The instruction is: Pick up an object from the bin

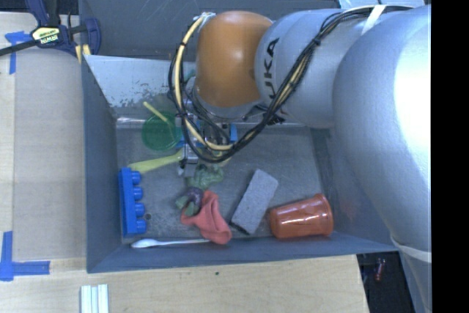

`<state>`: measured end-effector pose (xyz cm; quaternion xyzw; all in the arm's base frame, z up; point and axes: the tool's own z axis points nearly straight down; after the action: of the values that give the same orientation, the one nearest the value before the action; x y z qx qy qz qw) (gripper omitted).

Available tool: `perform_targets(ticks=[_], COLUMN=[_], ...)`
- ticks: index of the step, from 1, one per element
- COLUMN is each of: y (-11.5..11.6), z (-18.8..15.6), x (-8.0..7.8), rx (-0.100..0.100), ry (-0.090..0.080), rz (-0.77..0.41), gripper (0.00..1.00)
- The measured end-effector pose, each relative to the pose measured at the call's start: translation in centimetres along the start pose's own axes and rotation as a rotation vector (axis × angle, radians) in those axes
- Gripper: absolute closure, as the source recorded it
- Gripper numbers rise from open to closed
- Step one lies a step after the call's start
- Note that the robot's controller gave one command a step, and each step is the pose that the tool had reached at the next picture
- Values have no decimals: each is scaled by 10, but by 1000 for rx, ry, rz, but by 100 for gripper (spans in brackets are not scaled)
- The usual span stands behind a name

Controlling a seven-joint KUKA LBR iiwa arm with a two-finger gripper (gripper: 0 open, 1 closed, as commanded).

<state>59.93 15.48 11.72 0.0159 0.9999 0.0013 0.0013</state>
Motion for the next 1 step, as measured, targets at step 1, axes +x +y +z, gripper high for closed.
perform_targets(ticks=[1], y=[-4], z=[8], x=[-1], rx=[-1], ry=[-9], rz=[-157], gripper=[0])
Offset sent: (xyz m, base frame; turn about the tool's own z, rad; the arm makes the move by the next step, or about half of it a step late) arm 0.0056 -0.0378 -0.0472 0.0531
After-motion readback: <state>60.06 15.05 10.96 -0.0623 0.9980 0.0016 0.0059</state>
